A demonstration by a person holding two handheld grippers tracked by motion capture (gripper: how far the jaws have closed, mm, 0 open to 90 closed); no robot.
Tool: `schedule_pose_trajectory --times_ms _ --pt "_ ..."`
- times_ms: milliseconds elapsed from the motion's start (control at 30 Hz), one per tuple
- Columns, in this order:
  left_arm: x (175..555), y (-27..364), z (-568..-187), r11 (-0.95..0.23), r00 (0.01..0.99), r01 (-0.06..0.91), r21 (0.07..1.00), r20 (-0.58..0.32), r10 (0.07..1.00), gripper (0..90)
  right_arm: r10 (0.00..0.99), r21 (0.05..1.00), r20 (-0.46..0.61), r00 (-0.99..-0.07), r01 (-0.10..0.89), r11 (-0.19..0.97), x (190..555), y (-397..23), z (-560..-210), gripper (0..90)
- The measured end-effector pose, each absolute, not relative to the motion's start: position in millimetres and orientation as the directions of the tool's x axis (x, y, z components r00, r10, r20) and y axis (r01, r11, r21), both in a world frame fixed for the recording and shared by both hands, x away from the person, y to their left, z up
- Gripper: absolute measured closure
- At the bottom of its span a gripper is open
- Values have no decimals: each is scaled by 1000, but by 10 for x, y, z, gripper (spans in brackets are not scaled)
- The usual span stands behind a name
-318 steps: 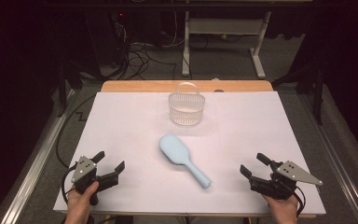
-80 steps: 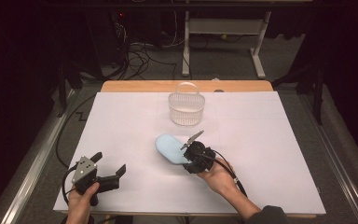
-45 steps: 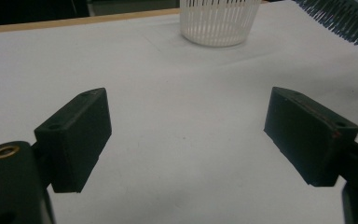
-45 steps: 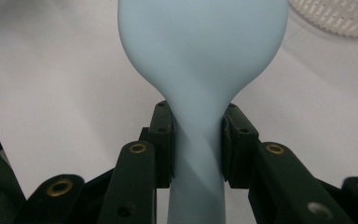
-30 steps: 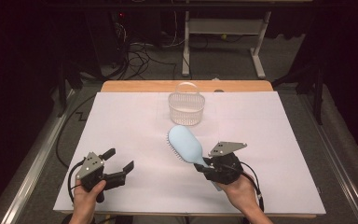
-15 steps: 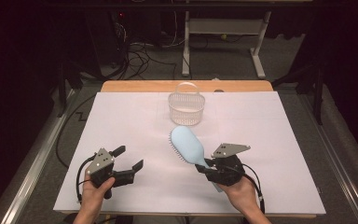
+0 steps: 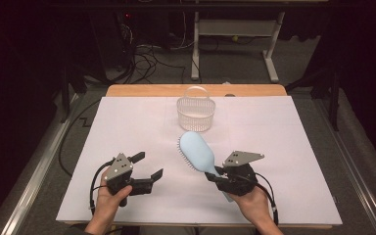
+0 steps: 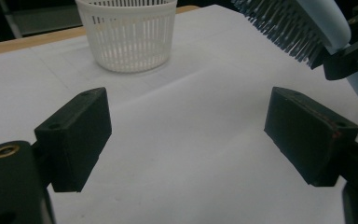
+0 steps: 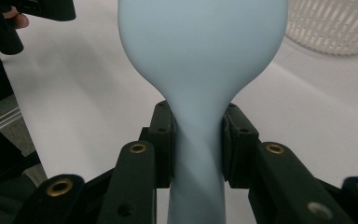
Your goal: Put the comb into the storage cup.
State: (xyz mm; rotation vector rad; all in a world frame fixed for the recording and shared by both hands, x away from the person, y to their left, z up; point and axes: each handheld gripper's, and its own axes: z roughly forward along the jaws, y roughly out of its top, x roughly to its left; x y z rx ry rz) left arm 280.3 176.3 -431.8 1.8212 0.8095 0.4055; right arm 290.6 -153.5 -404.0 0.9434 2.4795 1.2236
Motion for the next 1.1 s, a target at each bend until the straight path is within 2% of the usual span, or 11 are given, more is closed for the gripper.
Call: schedule_pose_trajectory --times_ms 567,1100 --pt "2879 1382 -4257 -254 780 313 915 -96 619 155 629 769 80 -773 449 455 2897 -1505 -4069 707" --pt "2913 1151 -4260 -267 804 321 909 -113 584 156 619 770 77 -781 441 461 2893 -1477 -4098 707"
